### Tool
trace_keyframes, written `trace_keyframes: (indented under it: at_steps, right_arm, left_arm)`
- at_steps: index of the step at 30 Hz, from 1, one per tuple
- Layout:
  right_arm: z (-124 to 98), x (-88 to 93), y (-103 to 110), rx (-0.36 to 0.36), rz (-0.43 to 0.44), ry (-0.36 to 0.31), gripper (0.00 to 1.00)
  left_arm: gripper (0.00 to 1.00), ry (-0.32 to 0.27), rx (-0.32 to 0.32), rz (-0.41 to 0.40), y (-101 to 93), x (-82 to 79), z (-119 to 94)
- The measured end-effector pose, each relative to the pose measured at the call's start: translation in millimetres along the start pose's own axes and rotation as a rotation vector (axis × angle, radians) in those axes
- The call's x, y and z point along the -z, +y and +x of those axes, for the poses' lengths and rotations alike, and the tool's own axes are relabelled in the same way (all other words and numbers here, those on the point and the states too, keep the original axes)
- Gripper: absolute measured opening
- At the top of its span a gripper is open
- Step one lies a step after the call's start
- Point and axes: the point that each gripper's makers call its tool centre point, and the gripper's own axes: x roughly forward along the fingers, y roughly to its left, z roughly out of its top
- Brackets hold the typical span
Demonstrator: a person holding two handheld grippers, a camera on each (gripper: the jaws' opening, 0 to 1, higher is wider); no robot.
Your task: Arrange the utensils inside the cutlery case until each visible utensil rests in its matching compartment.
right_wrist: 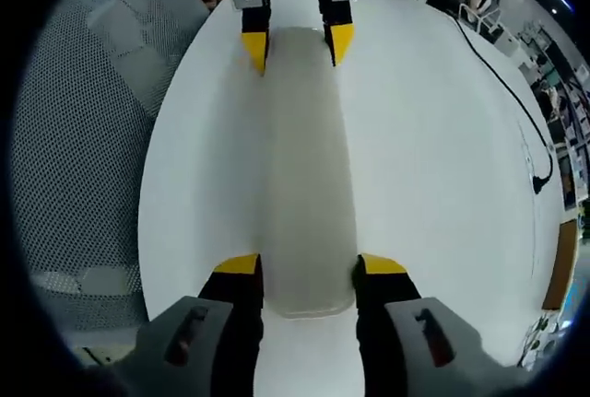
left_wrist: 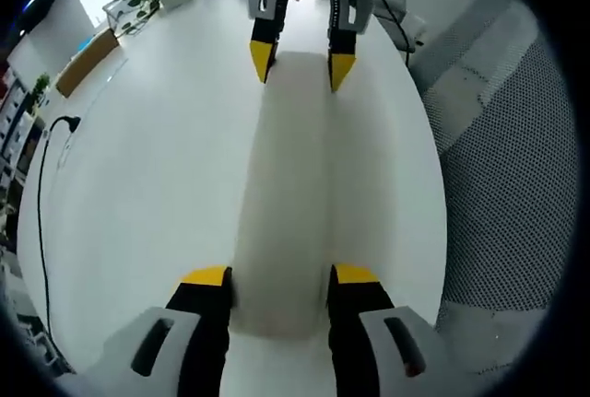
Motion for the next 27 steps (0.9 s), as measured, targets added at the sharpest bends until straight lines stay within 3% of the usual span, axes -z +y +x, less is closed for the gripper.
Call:
trace_keyframes:
  at_steps: [6,18,27]
  right_arm:
    - [1.3,-2.5,21.3,-0.003,0.018,0.02,0.38]
    - [1.3,-7.1,55.2,-0.008,0.026,0.051,0.38]
    - [2.1,-10.7,74.1,-0.033,0.01,0.063,0.38]
  left_arm:
    - [0.42,0.063,0.006,0.025,-17.1,6.6,-3.1]
    - [0.42,0.105,0.018,0.041,-48.9,16.0,-7.8]
    - [0.42,0.102,0.006,0.028,-70.3,21.8,-11.9]
